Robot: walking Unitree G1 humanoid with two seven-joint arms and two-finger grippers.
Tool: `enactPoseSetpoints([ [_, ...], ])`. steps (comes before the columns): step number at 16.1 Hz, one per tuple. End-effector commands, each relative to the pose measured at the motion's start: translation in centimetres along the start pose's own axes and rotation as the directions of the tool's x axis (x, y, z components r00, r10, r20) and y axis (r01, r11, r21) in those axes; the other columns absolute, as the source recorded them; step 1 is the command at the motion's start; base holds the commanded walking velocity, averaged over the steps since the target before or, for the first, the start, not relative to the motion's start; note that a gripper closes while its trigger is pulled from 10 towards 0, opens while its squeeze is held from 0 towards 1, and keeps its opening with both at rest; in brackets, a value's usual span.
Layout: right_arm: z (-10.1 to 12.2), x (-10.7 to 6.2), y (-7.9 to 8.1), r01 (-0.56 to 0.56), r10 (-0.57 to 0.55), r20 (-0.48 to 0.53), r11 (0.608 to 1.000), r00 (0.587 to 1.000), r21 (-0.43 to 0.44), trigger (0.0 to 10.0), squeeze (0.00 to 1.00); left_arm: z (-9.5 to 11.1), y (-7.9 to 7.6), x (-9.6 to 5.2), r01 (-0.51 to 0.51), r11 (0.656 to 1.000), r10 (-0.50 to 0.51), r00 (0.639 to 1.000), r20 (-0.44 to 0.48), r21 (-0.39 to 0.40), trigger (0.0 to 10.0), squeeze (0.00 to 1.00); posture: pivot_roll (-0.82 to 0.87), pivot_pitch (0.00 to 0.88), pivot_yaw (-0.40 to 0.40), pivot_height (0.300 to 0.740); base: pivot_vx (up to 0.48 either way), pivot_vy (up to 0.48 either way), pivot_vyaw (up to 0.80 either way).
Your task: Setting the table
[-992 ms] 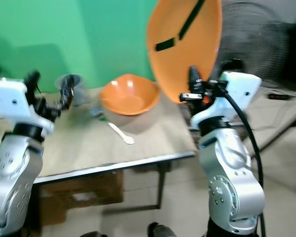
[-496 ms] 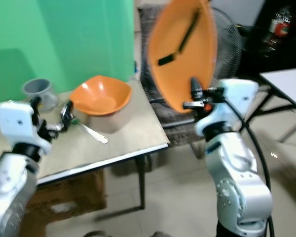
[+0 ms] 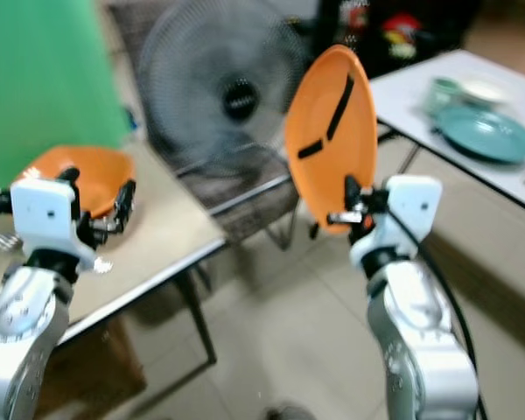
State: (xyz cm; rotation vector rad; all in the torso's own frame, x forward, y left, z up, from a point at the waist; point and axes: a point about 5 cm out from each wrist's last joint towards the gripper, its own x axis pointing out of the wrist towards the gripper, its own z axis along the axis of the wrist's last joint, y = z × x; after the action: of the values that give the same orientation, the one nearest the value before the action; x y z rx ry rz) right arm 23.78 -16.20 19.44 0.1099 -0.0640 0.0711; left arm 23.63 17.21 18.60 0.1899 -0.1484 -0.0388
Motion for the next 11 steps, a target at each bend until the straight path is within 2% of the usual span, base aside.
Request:
enactPoseSetpoints([
  [1,0.8,-0.7,-0.1,0.023,-0.022,0.055,1.000,0.998,-0.020,10.0,0.00,-0.1,-0.4,0.0,-0.005,1.000,0.006,1.000,0.009,-0.029,10.0,0.00,0.04,0.000,0.014,0.740,0.000,0.000,-0.80],
  [2,0.5,-0.9,-0.2,0.049,-0.044,0.054,0.995,0.998,-0.089,10.0,0.00,-0.4,-1.1,0.0,0.015,0.998,-0.016,1.000,-0.004,-0.069,10.0,0.00,0.04,0.000,0.018,0.740,0.000,0.000,-0.80],
  [3,0.3,-0.7,-0.3,0.058,-0.052,0.051,0.991,0.997,-0.124,10.0,0.00,-0.3,-1.6,0.1,0.042,0.996,-0.042,0.999,0.002,-0.073,10.0,0.00,0.04,0.000,0.017,0.740,0.000,0.000,-0.80],
  [5,0.2,-0.5,-0.5,0.062,-0.057,0.048,0.991,0.997,-0.120,10.0,0.00,-0.2,-1.6,0.2,0.048,0.998,-0.047,0.999,0.021,-0.052,10.0,0.00,0.04,0.000,0.016,0.740,0.000,0.000,-0.80],
  [7,-0.1,-0.6,-0.2,0.039,-0.038,0.020,0.995,0.999,-0.088,10.0,0.00,-0.2,-1.5,0.3,0.047,0.996,-0.045,0.999,0.022,-0.071,10.0,0.00,0.03,0.000,0.027,0.740,0.000,0.000,0.00],
  [11,-1.3,-1.2,0.0,0.024,-0.027,-0.041,0.997,0.999,-0.075,10.0,0.00,-0.3,-2.3,0.5,0.096,0.994,-0.095,0.995,0.025,-0.054,10.0,0.00,0.02,0.000,0.038,0.740,0.000,-0.443,0.00],
])
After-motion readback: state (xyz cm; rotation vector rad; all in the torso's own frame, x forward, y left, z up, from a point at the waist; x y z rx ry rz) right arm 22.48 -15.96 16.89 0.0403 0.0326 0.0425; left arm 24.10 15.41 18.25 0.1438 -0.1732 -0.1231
